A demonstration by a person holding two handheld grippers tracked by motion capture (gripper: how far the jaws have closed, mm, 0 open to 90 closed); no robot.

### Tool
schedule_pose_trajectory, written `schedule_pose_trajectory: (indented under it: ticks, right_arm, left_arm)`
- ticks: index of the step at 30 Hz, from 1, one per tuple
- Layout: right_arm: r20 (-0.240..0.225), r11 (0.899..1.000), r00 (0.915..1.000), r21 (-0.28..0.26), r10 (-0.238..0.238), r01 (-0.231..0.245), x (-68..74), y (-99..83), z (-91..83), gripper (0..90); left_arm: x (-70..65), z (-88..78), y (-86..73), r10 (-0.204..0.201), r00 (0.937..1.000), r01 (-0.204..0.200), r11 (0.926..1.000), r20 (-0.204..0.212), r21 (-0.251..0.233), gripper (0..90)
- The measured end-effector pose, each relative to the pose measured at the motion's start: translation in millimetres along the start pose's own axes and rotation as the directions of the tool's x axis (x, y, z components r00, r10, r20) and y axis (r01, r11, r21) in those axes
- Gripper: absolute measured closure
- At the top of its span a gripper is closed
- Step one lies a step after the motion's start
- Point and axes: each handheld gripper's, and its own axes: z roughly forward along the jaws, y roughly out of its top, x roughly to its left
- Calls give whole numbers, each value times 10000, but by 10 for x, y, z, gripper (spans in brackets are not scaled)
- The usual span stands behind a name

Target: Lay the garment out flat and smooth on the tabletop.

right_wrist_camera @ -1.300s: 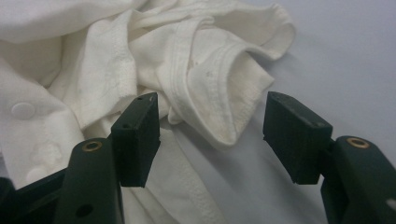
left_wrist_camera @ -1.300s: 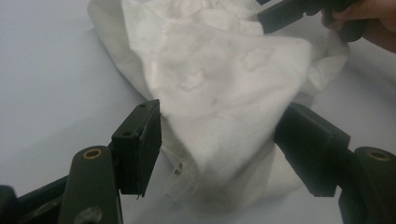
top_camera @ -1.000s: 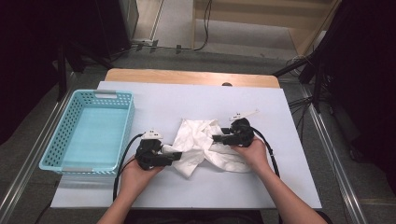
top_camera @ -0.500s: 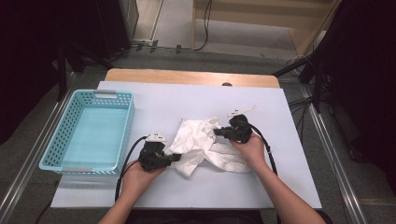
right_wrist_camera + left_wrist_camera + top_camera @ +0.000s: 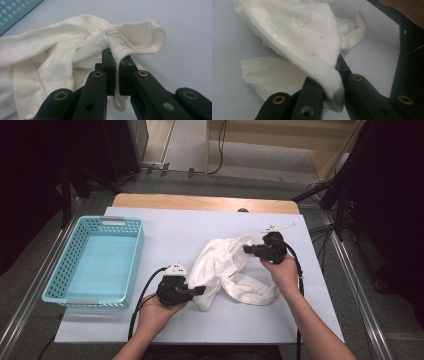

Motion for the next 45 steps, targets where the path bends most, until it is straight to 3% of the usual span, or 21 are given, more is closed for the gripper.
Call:
schedule_pose_trajectory:
  ticks: [5, 9, 14, 18, 19, 22, 24, 28, 33, 36, 37, 41, 45]
  right_arm:
    - [132, 9997, 9997, -136, 188, -186, -124, 33, -104, 836]
    - [288, 9990, 9990, -280, 351, -343, -244, 46, -173, 835]
    - [443, 9984, 9978, -319, 490, -476, -355, 52, -166, 835]
    - [788, 9975, 9944, -85, 701, -697, -474, 63, -53, 833]
    - [835, 9952, 9918, 37, 971, -978, -532, 66, 21, 828]
    - [725, 9944, 9919, 120, 1039, -1050, -539, 61, 89, 763]
    - [787, 9967, 9936, -19, 815, -816, -501, 72, 84, 698]
    - [777, 9968, 9947, -490, 670, -633, -464, 96, -19, 619]
    - [630, 9970, 9963, -552, 580, -545, -439, 88, -126, 530]
    - [629, 9963, 9962, -651, 596, -555, -434, 87, -172, 483]
    - [339, 9949, 9967, -713, 740, -715, -440, 79, -212, 454]
    - [137, 9977, 9983, -379, 574, -569, -407, 43, -191, 453]
    - [66, 9991, 9993, -167, 381, -380, -360, 32, -145, 453]
  left_arm:
    - [-129, -26, 12, 224, 9989, -223, 9997, 415, -31, 875]
    - [-197, -33, 7, 395, 9980, -400, 9992, 492, 92, 875]
    - [-161, -23, -7, 205, 9990, -216, 9994, 402, 276, 873]
    - [-72, -32, -32, -134, 9998, 128, 9989, 125, 444, 871]
    - [-32, -37, -48, -209, 9997, 214, 9982, -84, 552, 866]
    - [13, -45, -68, -454, 9987, 468, 9970, -244, 624, 800]
    - [42, -61, -73, -707, 9969, 731, 9946, -340, 736, 766]
    - [43, -150, -63, -661, 9961, 704, 9948, -589, 741, 673]
    - [17, -311, -62, -483, 9966, 518, 9972, -660, 535, 539]
    - [13, -338, -72, -398, 9975, 429, 9976, -581, 535, 407]
    - [24, -337, -99, -423, 9975, 466, 9958, -560, 782, 362]
    - [75, -302, -120, -770, 9955, 819, 9924, -558, 920, 278]
    - [126, -285, -132, -873, 9951, 916, 9908, -465, 997, 265]
